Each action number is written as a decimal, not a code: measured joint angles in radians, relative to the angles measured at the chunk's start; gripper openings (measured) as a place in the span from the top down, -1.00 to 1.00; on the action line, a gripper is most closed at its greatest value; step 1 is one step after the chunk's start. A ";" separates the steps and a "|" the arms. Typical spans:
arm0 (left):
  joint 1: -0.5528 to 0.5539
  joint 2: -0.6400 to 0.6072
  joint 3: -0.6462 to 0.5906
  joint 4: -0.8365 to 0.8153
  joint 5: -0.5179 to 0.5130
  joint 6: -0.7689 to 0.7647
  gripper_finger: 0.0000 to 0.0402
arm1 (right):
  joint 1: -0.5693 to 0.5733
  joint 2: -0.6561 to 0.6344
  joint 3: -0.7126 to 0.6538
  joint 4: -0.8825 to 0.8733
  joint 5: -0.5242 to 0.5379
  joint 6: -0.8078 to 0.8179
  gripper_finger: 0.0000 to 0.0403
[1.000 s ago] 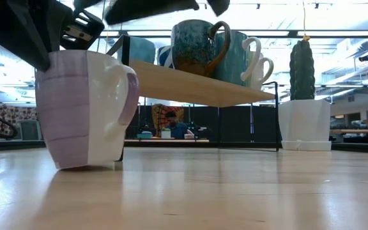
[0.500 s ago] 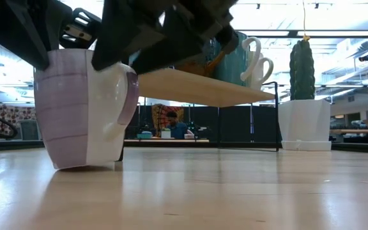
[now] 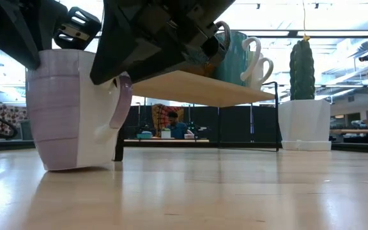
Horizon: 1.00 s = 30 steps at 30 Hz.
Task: Place coffee mugs
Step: Put the purple mug on the shelf
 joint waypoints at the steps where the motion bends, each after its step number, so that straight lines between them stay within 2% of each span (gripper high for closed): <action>1: 0.000 0.000 0.000 0.000 0.000 0.001 0.83 | 0.000 0.000 0.000 0.000 -0.003 -0.002 0.41; 7: -0.001 -0.012 0.001 0.006 -0.003 0.004 0.57 | -0.003 0.000 0.000 -0.011 -0.010 -0.005 0.65; 11: -0.003 -0.055 0.055 -0.057 -0.009 -0.002 0.35 | 0.000 -0.001 0.000 -0.038 -0.021 -0.010 0.66; 14: -0.009 -0.095 0.103 -0.155 -0.012 -0.023 0.27 | 0.005 -0.013 0.000 -0.059 -0.049 -0.008 0.66; 17: -0.024 -0.157 0.109 -0.174 -0.074 -0.022 0.26 | 0.017 -0.033 0.000 -0.091 -0.056 -0.018 0.66; 20: -0.057 -0.242 0.058 -0.186 -0.165 -0.022 0.28 | 0.032 -0.061 0.000 -0.126 -0.048 -0.025 0.66; 30: -0.108 -0.562 -0.060 -0.191 -0.281 -0.127 0.29 | 0.065 -0.179 0.000 -0.150 0.068 -0.120 0.66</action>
